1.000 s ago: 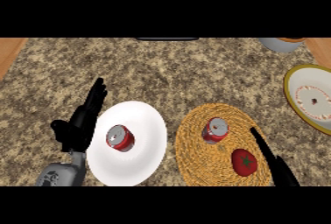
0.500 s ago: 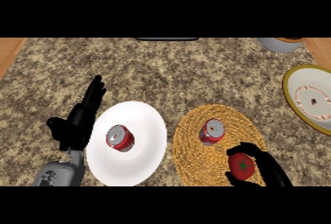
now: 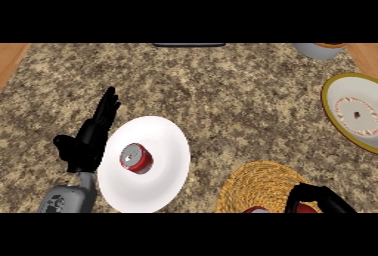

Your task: Pick the tomato from the placemat and place it in the bowl

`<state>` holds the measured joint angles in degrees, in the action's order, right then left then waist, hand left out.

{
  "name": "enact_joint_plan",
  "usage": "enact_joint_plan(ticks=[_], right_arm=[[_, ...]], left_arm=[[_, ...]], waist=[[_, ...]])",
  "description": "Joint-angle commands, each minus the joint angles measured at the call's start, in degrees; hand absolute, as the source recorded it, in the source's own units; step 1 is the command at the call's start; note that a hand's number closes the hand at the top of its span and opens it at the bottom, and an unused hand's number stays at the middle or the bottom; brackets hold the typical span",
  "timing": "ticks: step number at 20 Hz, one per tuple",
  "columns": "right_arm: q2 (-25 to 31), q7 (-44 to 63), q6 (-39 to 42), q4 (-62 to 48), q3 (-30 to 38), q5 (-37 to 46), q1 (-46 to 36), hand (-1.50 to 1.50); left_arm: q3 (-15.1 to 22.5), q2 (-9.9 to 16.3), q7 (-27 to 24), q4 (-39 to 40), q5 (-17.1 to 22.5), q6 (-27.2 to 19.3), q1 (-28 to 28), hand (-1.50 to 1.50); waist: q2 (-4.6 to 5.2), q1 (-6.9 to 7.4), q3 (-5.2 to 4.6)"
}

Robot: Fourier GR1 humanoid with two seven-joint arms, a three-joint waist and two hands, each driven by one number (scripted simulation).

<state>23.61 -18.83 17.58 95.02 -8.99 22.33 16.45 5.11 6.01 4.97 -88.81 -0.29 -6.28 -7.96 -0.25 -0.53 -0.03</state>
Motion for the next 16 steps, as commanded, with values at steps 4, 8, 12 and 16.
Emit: enact_joint_plan(ticks=[4,8,12,16], right_arm=[[17.1,-29.4,12.5,-4.4,8.7,-7.8,6.7,1.50],[16.9,-36.9,14.5,-1.3,11.2,-15.4,9.3,1.50],[20.3,-39.4,12.4,5.7,17.1,-22.0,12.0,1.50],[23.6,-38.6,11.6,10.1,26.2,-30.9,14.4,1.50]], left_arm=[[-0.9,0.5,-0.6,-0.6,0.4,0.4,1.8,0.00],[-2.1,0.7,2.1,-1.4,0.9,-0.3,-0.2,0.00],[-0.5,-1.0,0.5,1.3,-1.0,-1.4,-1.4,0.00],[-0.8,0.0,-0.3,0.3,-0.4,0.1,0.4,0.00]], waist=[[0.03,-0.28,0.14],[-0.03,-0.62,0.10],[-0.10,-1.67,0.01],[-0.19,-1.38,-0.04]])
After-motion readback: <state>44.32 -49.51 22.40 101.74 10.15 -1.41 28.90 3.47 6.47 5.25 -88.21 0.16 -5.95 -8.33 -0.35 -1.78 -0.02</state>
